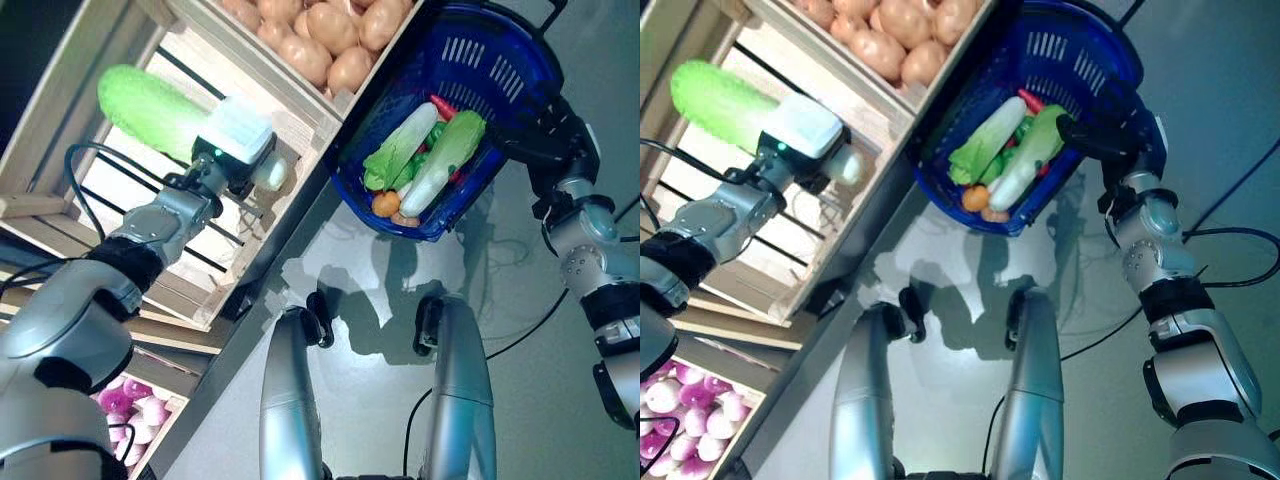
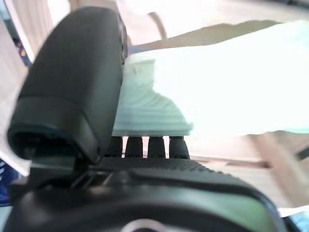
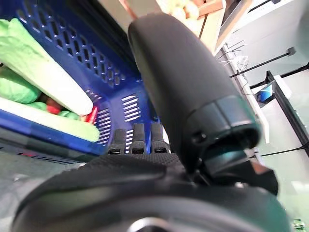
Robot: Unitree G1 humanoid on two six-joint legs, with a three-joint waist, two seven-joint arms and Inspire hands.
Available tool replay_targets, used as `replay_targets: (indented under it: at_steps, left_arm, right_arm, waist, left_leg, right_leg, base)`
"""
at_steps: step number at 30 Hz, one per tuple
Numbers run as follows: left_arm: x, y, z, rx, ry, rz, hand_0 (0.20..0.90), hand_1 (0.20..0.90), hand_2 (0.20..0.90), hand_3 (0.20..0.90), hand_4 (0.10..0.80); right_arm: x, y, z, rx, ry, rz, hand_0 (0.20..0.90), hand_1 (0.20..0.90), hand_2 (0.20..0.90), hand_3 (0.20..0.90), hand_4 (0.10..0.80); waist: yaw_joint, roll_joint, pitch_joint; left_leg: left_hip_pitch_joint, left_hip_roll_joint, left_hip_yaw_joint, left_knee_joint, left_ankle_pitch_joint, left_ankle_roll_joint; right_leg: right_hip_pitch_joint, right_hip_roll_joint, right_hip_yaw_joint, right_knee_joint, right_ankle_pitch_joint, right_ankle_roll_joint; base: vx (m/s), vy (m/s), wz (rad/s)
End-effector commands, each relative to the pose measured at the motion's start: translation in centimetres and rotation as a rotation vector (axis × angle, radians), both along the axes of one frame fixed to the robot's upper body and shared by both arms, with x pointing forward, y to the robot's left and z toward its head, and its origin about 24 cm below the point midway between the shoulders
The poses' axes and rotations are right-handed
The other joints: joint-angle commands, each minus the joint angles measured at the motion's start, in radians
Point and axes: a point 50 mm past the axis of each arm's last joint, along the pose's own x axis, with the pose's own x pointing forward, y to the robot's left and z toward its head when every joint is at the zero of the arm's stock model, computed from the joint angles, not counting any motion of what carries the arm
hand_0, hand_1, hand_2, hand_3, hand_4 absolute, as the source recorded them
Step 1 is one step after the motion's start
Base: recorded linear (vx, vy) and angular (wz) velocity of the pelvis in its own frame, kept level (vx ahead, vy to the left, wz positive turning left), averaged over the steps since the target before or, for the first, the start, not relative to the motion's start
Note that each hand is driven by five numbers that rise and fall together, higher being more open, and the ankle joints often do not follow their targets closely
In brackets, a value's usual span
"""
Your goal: Put vegetables into the basket
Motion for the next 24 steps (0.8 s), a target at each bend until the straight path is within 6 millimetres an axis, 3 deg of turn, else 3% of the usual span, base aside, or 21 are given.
replay_targets:
  at_steps: [1,3,8,12,17,21,24]
  left_arm:
    - [-1.9,5.6,5.6,-0.063,-0.183,0.119,0.3,0.3,0.3,0.3,0.4]
    - [-2.2,5.7,5.2,-0.078,-0.178,0.095,0.3,0.3,0.3,0.3,0.4]
    - [-3.5,6.1,3.2,-0.167,-0.153,0.019,0.3,0.3,0.3,0.3,0.4]
    - [-4.7,5.9,0.5,-0.229,-0.123,-0.045,0.3,0.3,0.3,0.3,0.4]
    - [-5.5,5.2,-0.8,-0.356,-0.167,-0.134,0.3,0.3,0.3,0.3,0.4]
    - [-6.4,3.9,-1.9,-0.533,-0.165,-0.212,0.3,0.3,0.3,0.3,0.4]
    - [-7.0,3.0,-3.8,-0.762,-0.119,-0.224,0.3,0.3,0.3,0.3,0.4]
  right_arm:
    - [-0.6,-0.2,2.8,0.074,-0.167,0.019,0.9,0.9,0.9,0.9,0.8]
    - [-0.8,-0.2,2.0,0.064,-0.146,0.031,0.9,0.9,0.9,0.9,0.8]
    - [-1.8,0.3,-1.4,0.043,-0.076,0.057,0.9,0.9,0.9,0.9,0.8]
    - [-2.8,0.3,-3.6,0.001,-0.041,0.063,0.9,0.9,0.9,0.9,0.8]
    - [-3.4,1.2,-5.6,-0.043,0.011,0.092,0.9,0.9,0.9,0.9,0.8]
    - [-4.2,3.2,-7.6,-0.11,0.035,0.182,0.9,0.9,0.9,0.9,0.8]
    - [-4.8,5.1,-9.3,-0.15,0.078,0.312,0.9,0.9,0.9,0.9,0.8]
  waist:
    - [-0.005,-0.049,-0.002]
    - [-0.005,-0.053,-0.003]
    - [0.01,-0.071,-0.092]
    - [0.026,-0.089,-0.157]
    - [0.039,-0.104,-0.217]
    - [0.053,-0.113,-0.283]
    - [0.066,-0.118,-0.354]
  left_leg:
    - [0.201,0.004,0.075,-0.067,-0.076,0.0]
    - [0.256,-0.002,0.074,-0.095,-0.068,0.0]
    - [0.367,-0.023,0.073,-0.196,-0.045,0.015]
    - [0.472,-0.041,0.075,-0.306,-0.028,0.021]
    - [0.598,-0.06,0.075,-0.454,0.02,0.019]
    - [0.748,-0.085,0.09,-0.648,0.11,0.017]
    - [0.879,-0.105,0.087,-0.821,0.172,0.012]
  right_leg:
    - [0.186,-0.015,0.018,-0.14,0.091,0.004]
    - [0.238,-0.017,0.017,-0.167,0.102,0.002]
    - [0.353,-0.016,-0.006,-0.256,0.12,-0.001]
    - [0.47,-0.024,-0.047,-0.372,0.139,0.003]
    - [0.606,-0.021,-0.087,-0.526,0.176,0.01]
    - [0.775,0.02,-0.143,-0.757,0.256,0.019]
    - [0.923,0.059,-0.172,-0.949,0.308,0.034]
  base:
    - [0.074,-0.026,0.02]
    - [0.061,-0.043,0.01]
    - [0.119,-0.069,0.03]
    - [0.09,-0.061,0.08]
    - [0.079,-0.046,-0.05]
    - [0.088,-0.059,0.05]
    - [0.234,-0.042,0.0]
